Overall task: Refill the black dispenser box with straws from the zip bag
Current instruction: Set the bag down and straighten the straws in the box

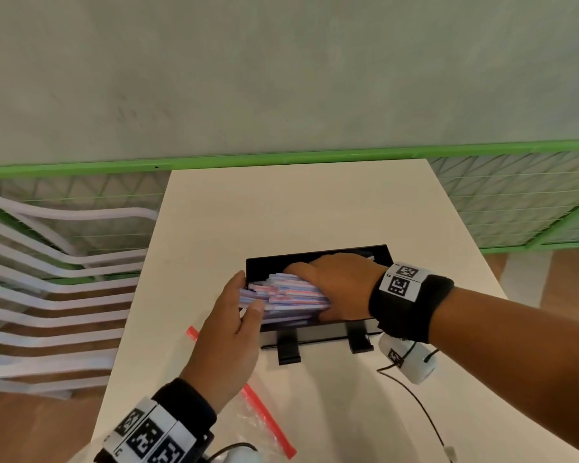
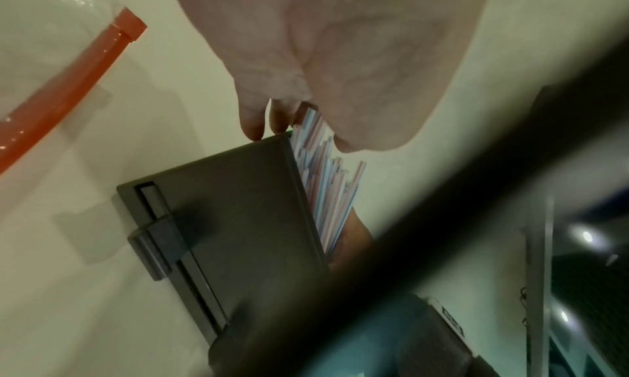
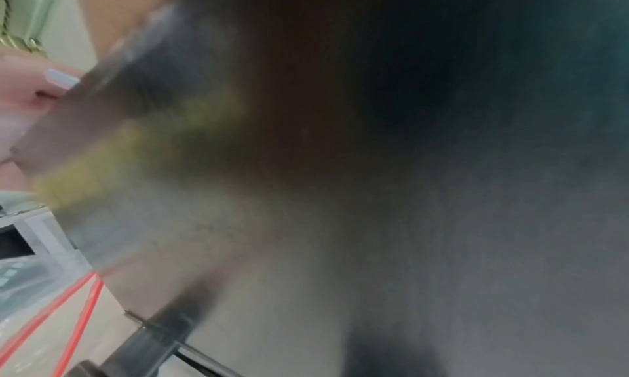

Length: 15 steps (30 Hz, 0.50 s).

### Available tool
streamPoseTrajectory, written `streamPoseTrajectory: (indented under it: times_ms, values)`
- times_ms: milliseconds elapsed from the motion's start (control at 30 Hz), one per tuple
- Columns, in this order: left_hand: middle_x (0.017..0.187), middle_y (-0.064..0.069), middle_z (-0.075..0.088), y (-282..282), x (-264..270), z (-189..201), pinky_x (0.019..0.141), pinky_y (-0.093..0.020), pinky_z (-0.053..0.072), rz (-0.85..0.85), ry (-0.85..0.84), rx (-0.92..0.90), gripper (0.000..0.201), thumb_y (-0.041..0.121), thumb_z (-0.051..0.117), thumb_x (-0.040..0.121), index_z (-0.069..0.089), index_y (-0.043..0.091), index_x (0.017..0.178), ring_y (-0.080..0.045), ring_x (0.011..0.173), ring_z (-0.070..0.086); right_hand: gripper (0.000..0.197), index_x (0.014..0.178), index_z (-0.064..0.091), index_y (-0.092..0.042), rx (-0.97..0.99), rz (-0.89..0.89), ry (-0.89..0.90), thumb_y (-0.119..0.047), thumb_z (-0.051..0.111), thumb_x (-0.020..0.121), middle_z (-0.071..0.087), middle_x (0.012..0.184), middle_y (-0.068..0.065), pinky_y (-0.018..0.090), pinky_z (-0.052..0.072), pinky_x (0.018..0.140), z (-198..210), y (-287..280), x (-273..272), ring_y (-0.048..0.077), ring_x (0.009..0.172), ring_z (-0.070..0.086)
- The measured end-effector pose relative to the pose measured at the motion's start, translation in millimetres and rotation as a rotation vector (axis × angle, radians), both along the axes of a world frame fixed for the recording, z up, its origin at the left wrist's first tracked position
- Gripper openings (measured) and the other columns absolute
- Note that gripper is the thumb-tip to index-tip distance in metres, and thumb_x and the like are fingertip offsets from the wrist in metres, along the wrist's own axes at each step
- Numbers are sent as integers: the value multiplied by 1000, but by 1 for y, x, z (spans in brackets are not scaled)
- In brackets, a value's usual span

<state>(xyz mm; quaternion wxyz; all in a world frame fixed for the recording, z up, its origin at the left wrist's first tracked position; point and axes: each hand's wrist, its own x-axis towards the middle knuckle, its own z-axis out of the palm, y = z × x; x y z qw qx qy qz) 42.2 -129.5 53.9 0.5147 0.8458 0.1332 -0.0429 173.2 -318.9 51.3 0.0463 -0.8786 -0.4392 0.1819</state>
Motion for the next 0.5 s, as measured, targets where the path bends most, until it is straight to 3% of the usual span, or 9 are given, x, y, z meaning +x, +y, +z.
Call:
streamPoseTrajectory:
  times_ms: [167, 233, 300, 367, 433, 500]
  values:
    - [124, 8, 56, 5, -1, 1, 78, -1, 37, -4, -34, 161, 40, 23, 36, 106, 41, 29, 145, -7, 108, 55, 67, 134, 40, -29, 24, 42, 4, -45, 75, 80, 64, 111, 1, 38, 54, 83, -2, 7, -1, 22, 94, 62]
    - [118, 8, 56, 8, -1, 1, 73, -1, 40, 6, -62, 245, 35, 21, 38, 105, 50, 27, 138, -7, 103, 55, 64, 132, 40, -29, 46, 31, 23, -45, 75, 80, 65, 110, 1, 40, 56, 83, -3, 11, -2, 22, 92, 64]
    - [110, 4, 60, 11, -1, 0, 72, -9, 48, 24, -85, 278, 28, 19, 41, 104, 59, 26, 126, -12, 95, 61, 62, 131, 41, -30, 57, 21, 47, -43, 75, 80, 66, 111, 0, 41, 56, 84, -3, 13, -2, 23, 92, 65]
    - [100, 0, 64, 15, 0, 0, 64, -15, 53, 72, -77, 204, 24, 18, 44, 103, 63, 27, 114, -17, 83, 66, 61, 130, 42, -32, 68, 6, 44, -41, 75, 79, 67, 111, -1, 40, 56, 83, 1, 12, -2, 23, 92, 66]
    - [85, -5, 68, 17, 2, 5, 52, -16, 50, 151, -62, 62, 24, 14, 45, 102, 65, 27, 104, -17, 64, 66, 62, 131, 43, -33, 84, -31, 44, -36, 75, 79, 67, 111, -3, 34, 55, 82, 9, 9, -2, 22, 92, 66]
    - [72, -9, 68, 19, 4, 10, 53, -25, 48, 202, -58, -54, 27, 12, 45, 102, 67, 28, 98, -15, 52, 60, 67, 136, 40, -34, 94, -56, 50, -33, 74, 79, 67, 113, -3, 30, 50, 79, 17, 6, -1, 21, 92, 64]
